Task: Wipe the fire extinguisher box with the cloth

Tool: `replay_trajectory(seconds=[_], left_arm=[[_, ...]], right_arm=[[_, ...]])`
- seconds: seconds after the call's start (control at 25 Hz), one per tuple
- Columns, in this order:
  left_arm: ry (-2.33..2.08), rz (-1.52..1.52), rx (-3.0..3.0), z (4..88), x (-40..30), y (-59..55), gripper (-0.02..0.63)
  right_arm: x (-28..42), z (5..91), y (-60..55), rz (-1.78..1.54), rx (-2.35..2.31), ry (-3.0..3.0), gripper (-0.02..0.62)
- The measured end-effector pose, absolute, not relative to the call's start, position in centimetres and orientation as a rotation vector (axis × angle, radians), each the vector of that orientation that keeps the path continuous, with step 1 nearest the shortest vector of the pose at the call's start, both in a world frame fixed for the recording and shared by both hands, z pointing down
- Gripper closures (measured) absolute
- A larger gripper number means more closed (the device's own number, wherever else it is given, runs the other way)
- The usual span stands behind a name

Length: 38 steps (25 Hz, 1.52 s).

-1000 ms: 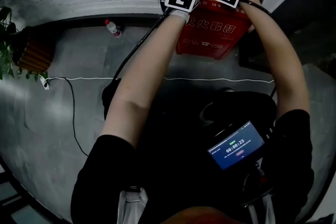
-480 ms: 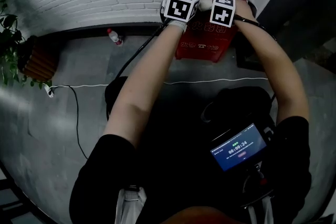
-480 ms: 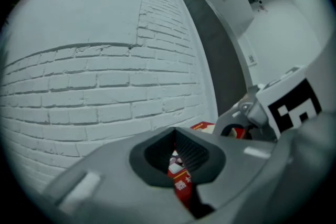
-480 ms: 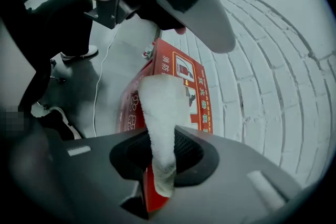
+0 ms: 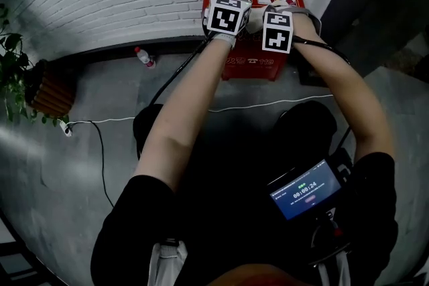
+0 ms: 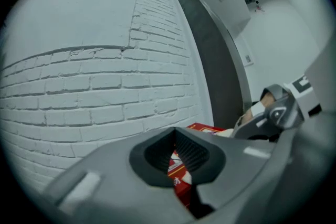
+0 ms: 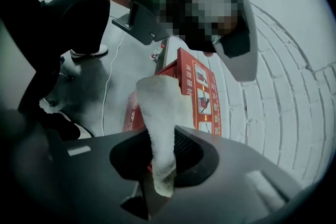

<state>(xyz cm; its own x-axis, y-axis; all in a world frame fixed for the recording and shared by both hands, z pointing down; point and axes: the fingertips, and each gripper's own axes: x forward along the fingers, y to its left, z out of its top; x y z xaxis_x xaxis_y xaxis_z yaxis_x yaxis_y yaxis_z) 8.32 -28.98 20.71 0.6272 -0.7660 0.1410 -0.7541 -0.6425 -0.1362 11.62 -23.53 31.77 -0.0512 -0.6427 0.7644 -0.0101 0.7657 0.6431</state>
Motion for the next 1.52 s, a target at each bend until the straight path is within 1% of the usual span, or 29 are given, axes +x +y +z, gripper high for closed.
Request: replay_trajectory(seconds=[0.24, 0.48, 0.68, 0.88, 1.12, 1.28, 1.52], left_arm=[[1.271, -0.261, -2.76, 19.4, 10.1, -29.3, 0.606], [1.239, -0.219, -2.739, 16.7, 13.0, -31.2, 0.606], [1.176, -0.155, -2.789, 15.2, 15.9, -30.1, 0.606], [1.182, -0.205, -2.81, 17.7, 18.2, -34.2, 0.606], [1.218, -0.248, -2.848, 20.1, 18.2, -36.3, 0.606], [1.237, -0.25, -2.881, 21.2, 17.9, -36.7, 0.606], [1.253, -0.253, -2.88, 21.6, 17.3, -36.7, 0.606]], right_arm=[[12.5, 28.2, -23.5, -0.538, 0.616, -1.636, 0.512], [17.0, 23.4, -28.2, -0.532, 0.778, -1.65, 0.512], [21.1, 21.1, -31.2, -0.542, 0.918, -1.588, 0.512], [24.6, 22.5, -38.4, -0.546, 0.975, -1.575, 0.512], [26.2, 25.5, -42.4, -0.541, 0.955, -1.511, 0.511], [26.4, 28.2, -43.1, -0.508, 0.886, -1.494, 0.511], [25.8, 28.9, -41.7, -0.454, 0.817, -1.492, 0.512]])
